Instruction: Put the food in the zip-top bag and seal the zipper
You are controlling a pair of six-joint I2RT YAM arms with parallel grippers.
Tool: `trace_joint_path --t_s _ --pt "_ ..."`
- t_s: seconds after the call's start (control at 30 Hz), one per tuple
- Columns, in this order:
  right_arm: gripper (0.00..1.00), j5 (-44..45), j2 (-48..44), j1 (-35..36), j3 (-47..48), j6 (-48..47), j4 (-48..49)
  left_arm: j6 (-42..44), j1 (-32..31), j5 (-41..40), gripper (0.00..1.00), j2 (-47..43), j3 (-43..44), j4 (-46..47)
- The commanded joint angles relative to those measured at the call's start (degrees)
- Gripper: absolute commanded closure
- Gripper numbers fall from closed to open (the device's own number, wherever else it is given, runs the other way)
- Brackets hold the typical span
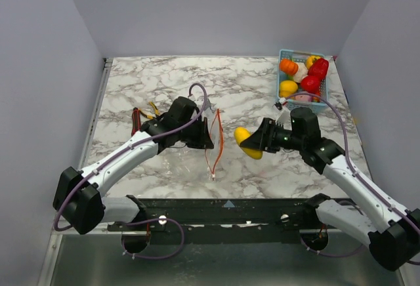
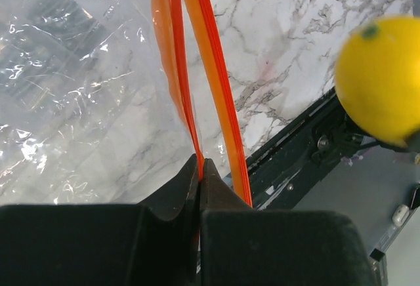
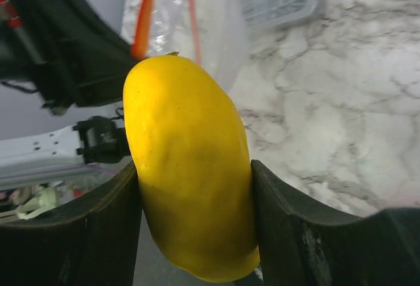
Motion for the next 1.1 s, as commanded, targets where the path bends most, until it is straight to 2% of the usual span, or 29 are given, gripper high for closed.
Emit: trace_joint_path --t_s 0.0,0.17,0.33,0.47,0.57,0.67,0.83,0.9,1.0,1.07 --pt "0.99 -2.8 -5.2 5.0 -2.7 13.3 4.9 -4.2 -1.6 -4.9 1.0 2.1 4.4 -2.5" --pt "0.99 -0.4 -1.8 9.9 -2.8 20.3 8.4 -4.6 -6.3 -8.2 1.0 5.8 8.1 -2.9" --pt "1.0 10.8 -0.7 15.6 -5.1 28.5 12.5 -4.1 -6.7 -7.3 1.0 3.5 4.0 3.5" --pt "0.99 14.1 -2.0 15.9 -12.3 34.6 21.1 -3.5 -6.7 -5.6 1.0 -1.4 -1.1 9.3" --pt "0.99 15.9 -0.9 15.9 -13.5 35.6 21.1 -3.0 -7.1 -5.6 1.0 -3.6 -2.4 11.1" --pt "0.99 16.6 0.3 16.0 -12.6 33.7 20.2 -2.8 -7.1 -4.7 1.0 -3.3 -2.1 11.0" --pt "0.99 15.5 5.7 16.1 -5.0 26.1 11.5 -1.8 -7.1 -3.9 1.0 -2.1 -1.1 10.3" --pt "0.99 14.0 9.7 16.2 -0.5 20.7 7.5 -1.4 -7.1 -2.5 1.0 -1.1 0.0 9.3" --pt "0.99 16.8 13.4 16.7 8.2 12.0 -2.5 -1.2 -7.2 0.5 1.0 0.2 0.9 8.5" --pt "0.98 17.1 13.6 16.7 10.1 8.6 -3.0 -0.8 -7.3 0.7 1.0 -0.1 0.6 8.8"
